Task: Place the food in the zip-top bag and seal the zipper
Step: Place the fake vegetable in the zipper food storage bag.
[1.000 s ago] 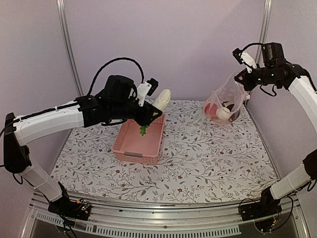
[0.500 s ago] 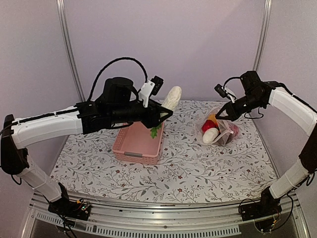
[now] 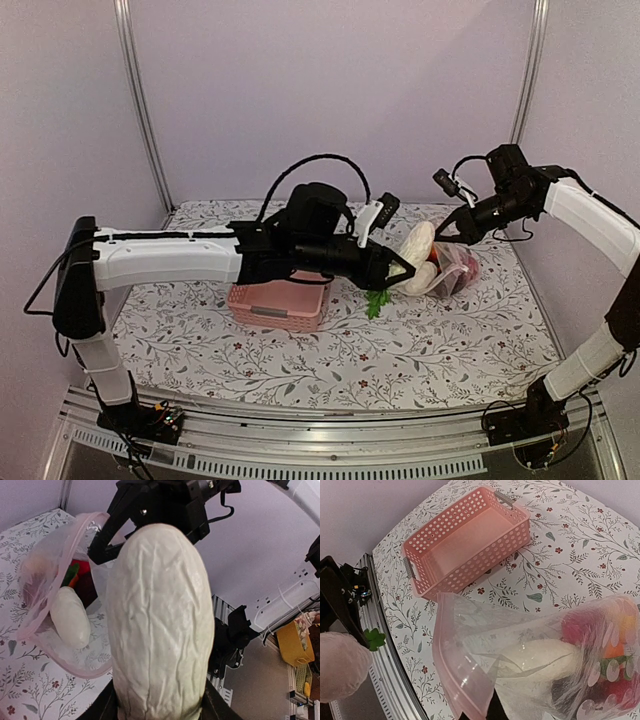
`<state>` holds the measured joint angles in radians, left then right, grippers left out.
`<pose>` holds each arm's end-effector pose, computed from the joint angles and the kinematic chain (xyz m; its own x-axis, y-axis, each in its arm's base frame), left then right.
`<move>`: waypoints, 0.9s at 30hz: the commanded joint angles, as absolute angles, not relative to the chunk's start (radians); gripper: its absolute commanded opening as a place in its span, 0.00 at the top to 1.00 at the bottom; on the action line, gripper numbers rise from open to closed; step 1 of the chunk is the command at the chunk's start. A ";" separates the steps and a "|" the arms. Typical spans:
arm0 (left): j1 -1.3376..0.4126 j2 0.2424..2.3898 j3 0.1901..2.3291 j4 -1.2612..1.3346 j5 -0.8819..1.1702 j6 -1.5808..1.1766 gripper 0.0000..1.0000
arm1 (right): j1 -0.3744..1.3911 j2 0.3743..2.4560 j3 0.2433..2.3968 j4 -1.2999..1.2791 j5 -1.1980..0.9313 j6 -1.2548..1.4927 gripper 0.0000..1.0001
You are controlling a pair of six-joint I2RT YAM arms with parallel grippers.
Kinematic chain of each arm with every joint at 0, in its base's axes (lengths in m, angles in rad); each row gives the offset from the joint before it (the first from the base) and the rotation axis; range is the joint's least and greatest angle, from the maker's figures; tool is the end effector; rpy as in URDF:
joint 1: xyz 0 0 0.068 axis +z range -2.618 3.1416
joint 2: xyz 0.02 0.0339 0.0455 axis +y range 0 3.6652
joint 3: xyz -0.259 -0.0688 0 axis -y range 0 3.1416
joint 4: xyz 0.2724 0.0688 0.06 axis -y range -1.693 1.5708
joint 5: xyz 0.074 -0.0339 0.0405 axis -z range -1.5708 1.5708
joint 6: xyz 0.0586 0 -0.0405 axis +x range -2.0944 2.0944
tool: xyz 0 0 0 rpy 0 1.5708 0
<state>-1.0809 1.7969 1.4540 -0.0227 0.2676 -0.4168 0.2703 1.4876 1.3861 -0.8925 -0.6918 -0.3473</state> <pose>0.2106 -0.4279 0.2842 -0.5454 0.1930 -0.8157 0.8163 0.3434 -0.4645 0.3182 0.1270 0.3038 -0.5755 -0.4314 -0.6948 -0.7835 0.5343 0.3172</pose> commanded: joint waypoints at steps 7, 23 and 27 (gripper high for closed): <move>-1.096 1.973 1.654 -0.172 0.331 -0.595 0.65 | 0.276 1.411 1.368 -0.859 -0.684 -0.337 1.00; -1.016 2.084 1.769 -0.267 0.459 -0.814 0.69 | 0.290 1.353 1.328 -0.821 -0.620 -0.333 1.00; -1.008 2.087 1.760 -0.238 0.470 -0.860 0.69 | 0.298 1.347 1.320 -0.823 -0.616 -0.336 1.00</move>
